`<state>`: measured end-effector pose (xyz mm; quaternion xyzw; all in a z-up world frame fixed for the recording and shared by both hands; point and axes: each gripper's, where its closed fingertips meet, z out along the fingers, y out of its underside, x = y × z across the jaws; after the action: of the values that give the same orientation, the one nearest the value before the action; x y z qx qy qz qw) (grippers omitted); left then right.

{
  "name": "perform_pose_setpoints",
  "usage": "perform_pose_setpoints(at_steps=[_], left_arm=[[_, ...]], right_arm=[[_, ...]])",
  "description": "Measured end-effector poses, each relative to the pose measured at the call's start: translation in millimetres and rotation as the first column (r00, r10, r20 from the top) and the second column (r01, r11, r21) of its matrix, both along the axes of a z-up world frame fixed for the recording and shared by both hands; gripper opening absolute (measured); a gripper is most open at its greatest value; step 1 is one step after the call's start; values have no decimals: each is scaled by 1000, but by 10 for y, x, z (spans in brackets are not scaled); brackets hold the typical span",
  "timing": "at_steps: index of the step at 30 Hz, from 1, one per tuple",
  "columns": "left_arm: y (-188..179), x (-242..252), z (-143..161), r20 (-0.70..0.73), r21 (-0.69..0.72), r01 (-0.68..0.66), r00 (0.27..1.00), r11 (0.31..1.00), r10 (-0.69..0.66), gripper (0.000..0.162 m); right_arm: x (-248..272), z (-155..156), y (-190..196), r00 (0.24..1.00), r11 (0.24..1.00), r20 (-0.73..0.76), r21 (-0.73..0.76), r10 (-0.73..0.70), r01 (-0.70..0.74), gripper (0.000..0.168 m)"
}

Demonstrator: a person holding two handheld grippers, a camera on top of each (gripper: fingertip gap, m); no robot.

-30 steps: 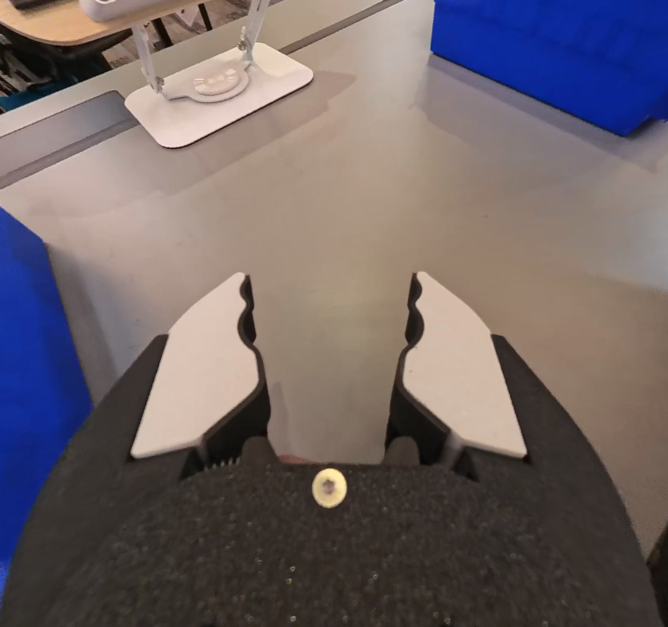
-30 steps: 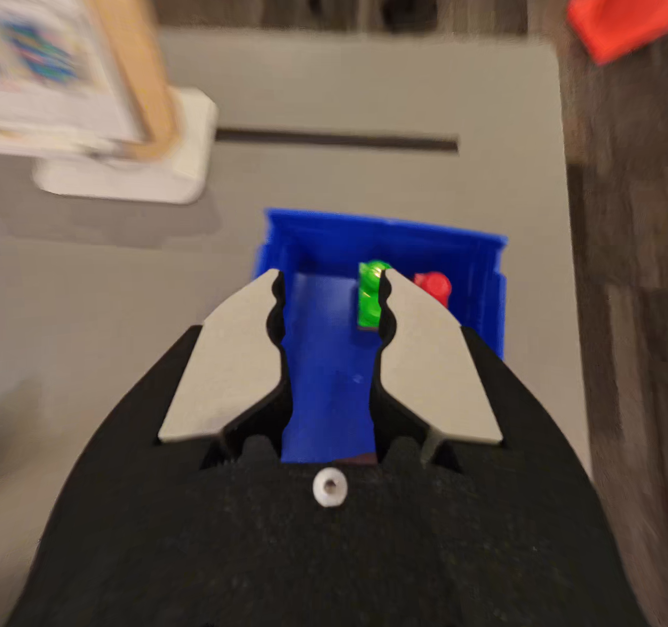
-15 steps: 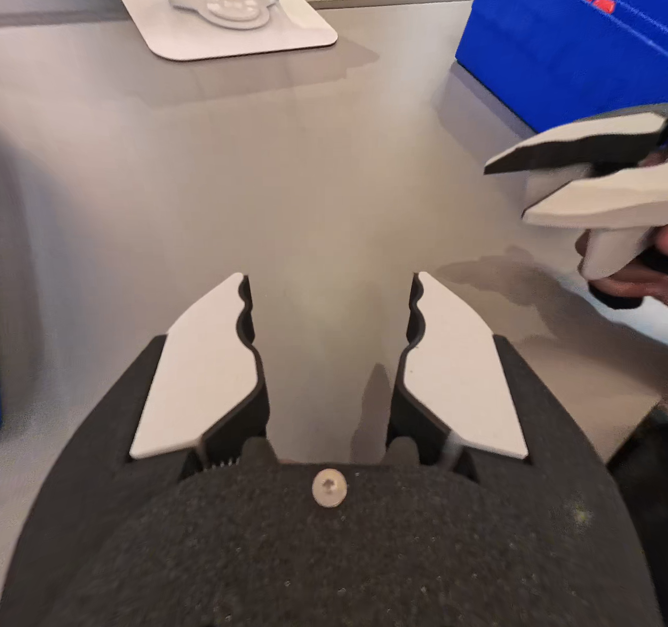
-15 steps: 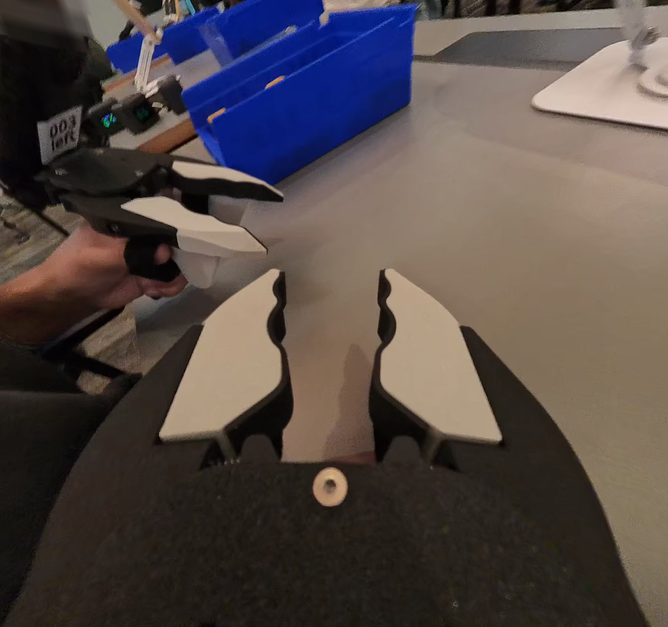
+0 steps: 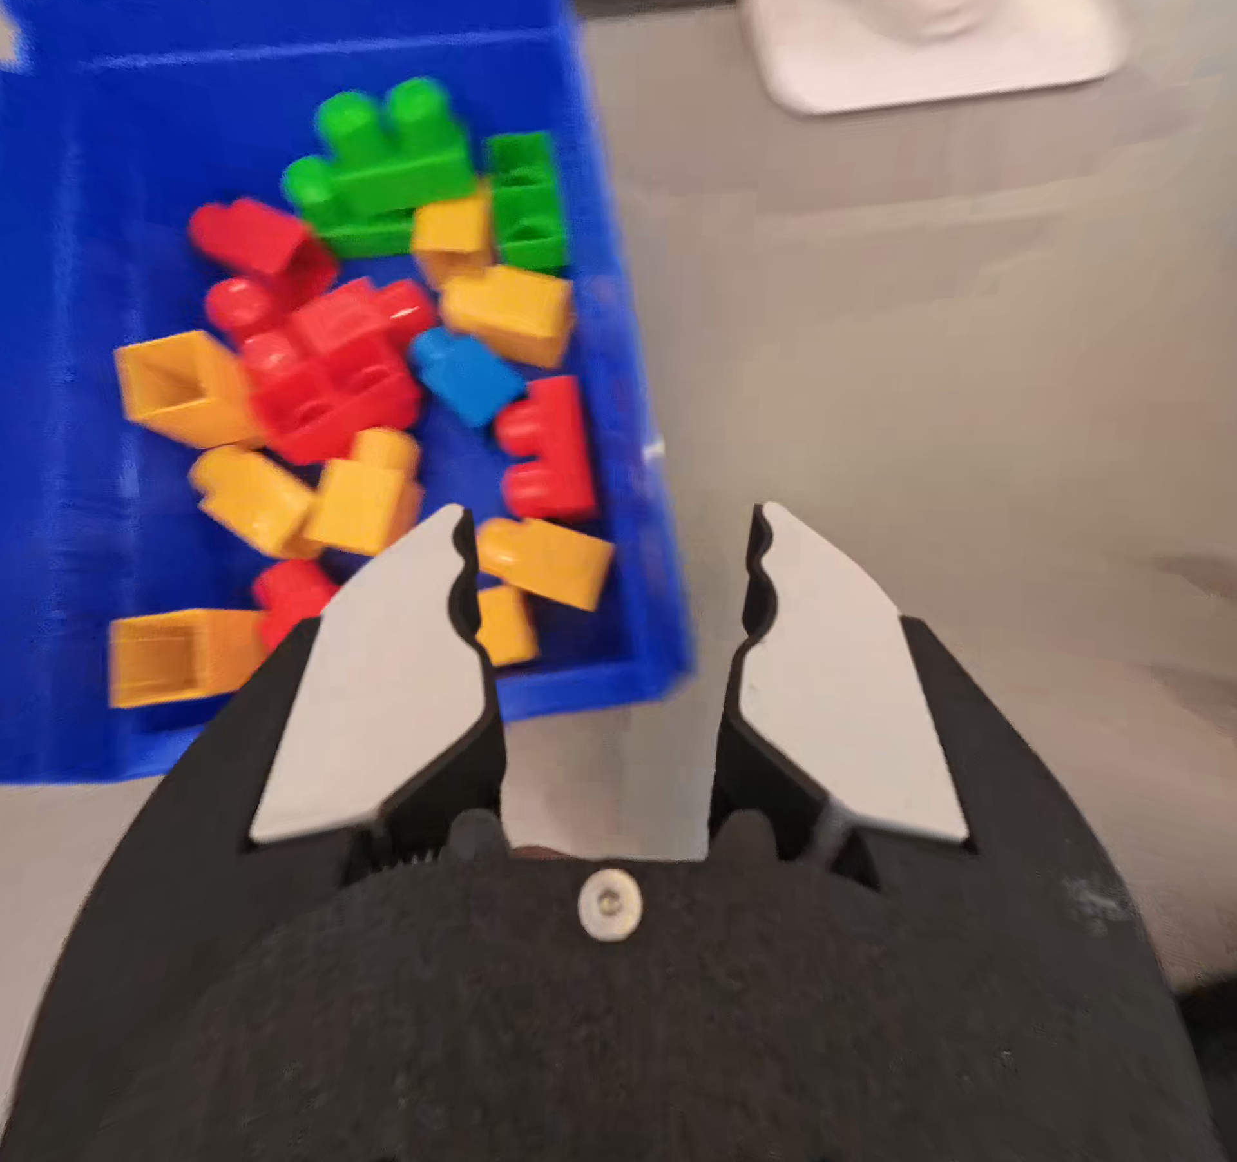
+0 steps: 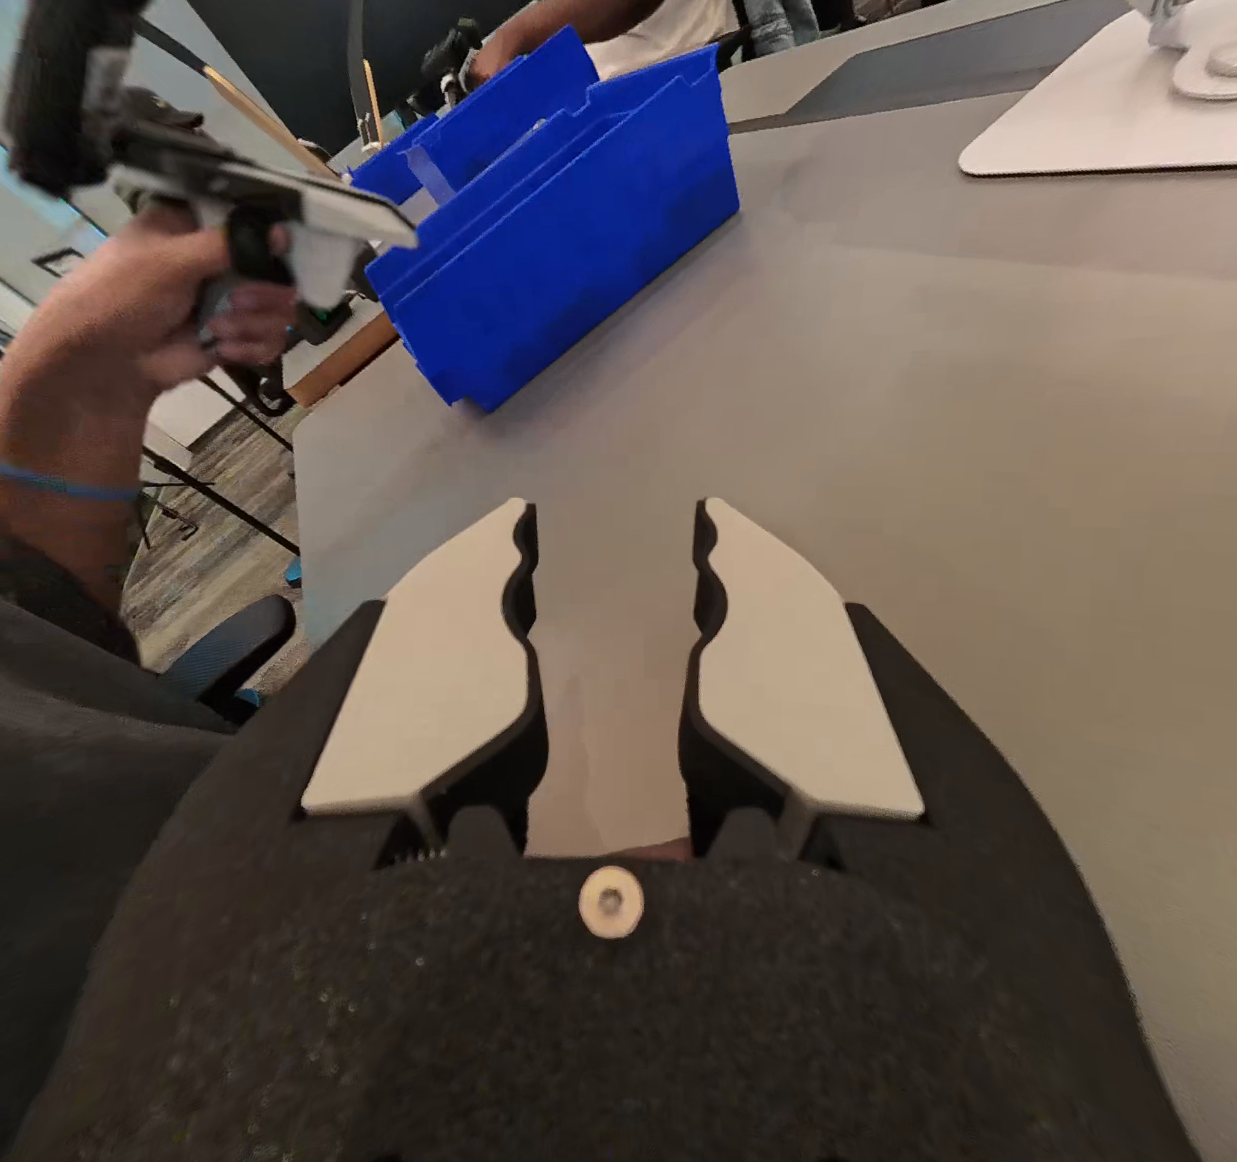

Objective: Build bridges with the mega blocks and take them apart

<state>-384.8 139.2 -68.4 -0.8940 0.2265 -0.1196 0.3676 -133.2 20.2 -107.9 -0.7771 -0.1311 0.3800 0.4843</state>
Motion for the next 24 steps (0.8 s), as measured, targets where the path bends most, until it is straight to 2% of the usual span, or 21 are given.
perform_pose_setpoints(at_steps=[2, 4, 6, 7, 9, 12, 16, 20, 24], left_arm=[[425, -227, -186, -59, -78, -102, 993, 992, 98, 74], [758, -298, -369, -6, -166, -178, 984, 970, 180, 67], [941, -209, -529, 63, -265, -177, 978, 948, 201, 66], [1016, -198, -595, 54, -282, -191, 975, 940, 215, 65], [1109, -202, -716, -14, -297, -223, 973, 929, 229, 62], [1133, -190, -890, -104, -332, -246, 969, 911, 223, 43], [1103, -237, -1136, -202, -391, -279, 956, 877, 213, 41], [1116, -297, -1089, -243, -380, -277, 951, 883, 193, 39], [977, -380, -718, -219, -306, -211, 965, 928, 147, 38]], right_arm=[[7, -8, 7, 1000, 1000, 12, 1, 0, 0, 44], [0, -19, 2, 1000, 1000, 17, -1, 5, -5, 45], [-4, -40, -4, 1000, 1000, 29, -5, 8, -8, 45], [-2, -52, -8, 999, 1000, 38, -7, 11, -11, 45], [7, -68, -15, 998, 1000, 61, -6, 16, -15, 44], [28, -106, -29, 994, 1000, 106, -5, 27, -27, 44], [46, -145, -41, 989, 999, 145, -6, 36, -36, 44], [50, -112, -56, 991, 999, 127, -6, 38, -38, 43], [107, -86, -58, 991, 1000, 131, 4, 11, -11, 42]])
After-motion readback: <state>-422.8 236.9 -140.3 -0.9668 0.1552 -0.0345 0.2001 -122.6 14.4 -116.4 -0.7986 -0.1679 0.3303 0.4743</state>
